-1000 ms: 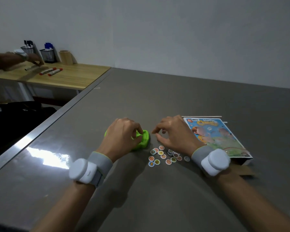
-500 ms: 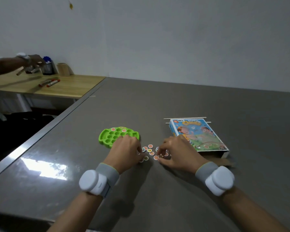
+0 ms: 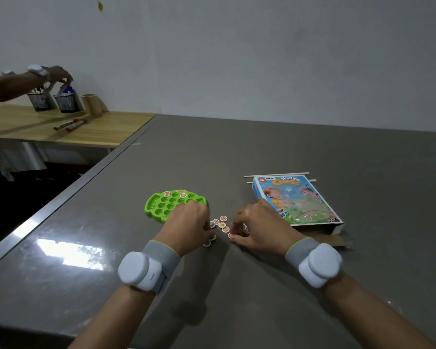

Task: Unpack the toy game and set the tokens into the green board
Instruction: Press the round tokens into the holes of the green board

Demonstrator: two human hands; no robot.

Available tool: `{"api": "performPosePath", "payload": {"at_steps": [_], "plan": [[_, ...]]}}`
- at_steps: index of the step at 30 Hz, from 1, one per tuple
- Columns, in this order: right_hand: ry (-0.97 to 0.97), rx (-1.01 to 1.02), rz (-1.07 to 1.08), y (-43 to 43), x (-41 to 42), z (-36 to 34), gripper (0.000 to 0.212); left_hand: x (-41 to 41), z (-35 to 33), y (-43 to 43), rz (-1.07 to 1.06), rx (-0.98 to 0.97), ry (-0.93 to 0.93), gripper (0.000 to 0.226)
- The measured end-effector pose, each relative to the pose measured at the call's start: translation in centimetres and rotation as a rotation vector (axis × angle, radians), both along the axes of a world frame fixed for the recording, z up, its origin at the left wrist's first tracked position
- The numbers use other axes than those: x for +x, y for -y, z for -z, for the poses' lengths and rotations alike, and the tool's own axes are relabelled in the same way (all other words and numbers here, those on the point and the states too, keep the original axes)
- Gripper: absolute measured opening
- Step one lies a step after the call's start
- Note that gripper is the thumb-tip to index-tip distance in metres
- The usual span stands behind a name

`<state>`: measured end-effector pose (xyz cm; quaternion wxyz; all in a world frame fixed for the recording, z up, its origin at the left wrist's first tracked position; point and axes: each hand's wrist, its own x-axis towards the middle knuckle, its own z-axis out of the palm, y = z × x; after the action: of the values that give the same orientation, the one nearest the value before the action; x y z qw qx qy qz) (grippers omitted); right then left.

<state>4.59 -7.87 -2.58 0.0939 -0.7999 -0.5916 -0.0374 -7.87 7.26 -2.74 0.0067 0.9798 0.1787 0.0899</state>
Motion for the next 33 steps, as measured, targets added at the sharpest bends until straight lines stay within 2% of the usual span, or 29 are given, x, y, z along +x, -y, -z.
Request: {"api": "performPosePath", "payload": {"at_steps": [7,16,20,28,33], "plan": [[-0.026,-0.002,0.014,0.1,-0.2,0.0,0.031,-0.7,0.0,0.3,0.070,0.097,-0.005,0.025],[-0.040,-0.016,0.020,0.1,-0.4,-0.4,0.029,-1.3,-0.7,-1.0,0.146,-0.143,-0.098,0.023],[-0.011,-0.020,0.016,0.1,-0.6,-0.6,0.029,-1.2,-0.8,-1.1,0.159,-0.175,-0.079,0.022],[0.022,0.098,-0.006,-1.1,-1.1,-1.4,0.023,-2.3,-0.4,-1.5,0.186,-0.001,0.044,0.024],[0.022,0.159,-0.036,-4.2,-1.8,-2.0,0.020,-3.6,-1.4,-3.8,0.122,0.110,0.130,0.022]]}}
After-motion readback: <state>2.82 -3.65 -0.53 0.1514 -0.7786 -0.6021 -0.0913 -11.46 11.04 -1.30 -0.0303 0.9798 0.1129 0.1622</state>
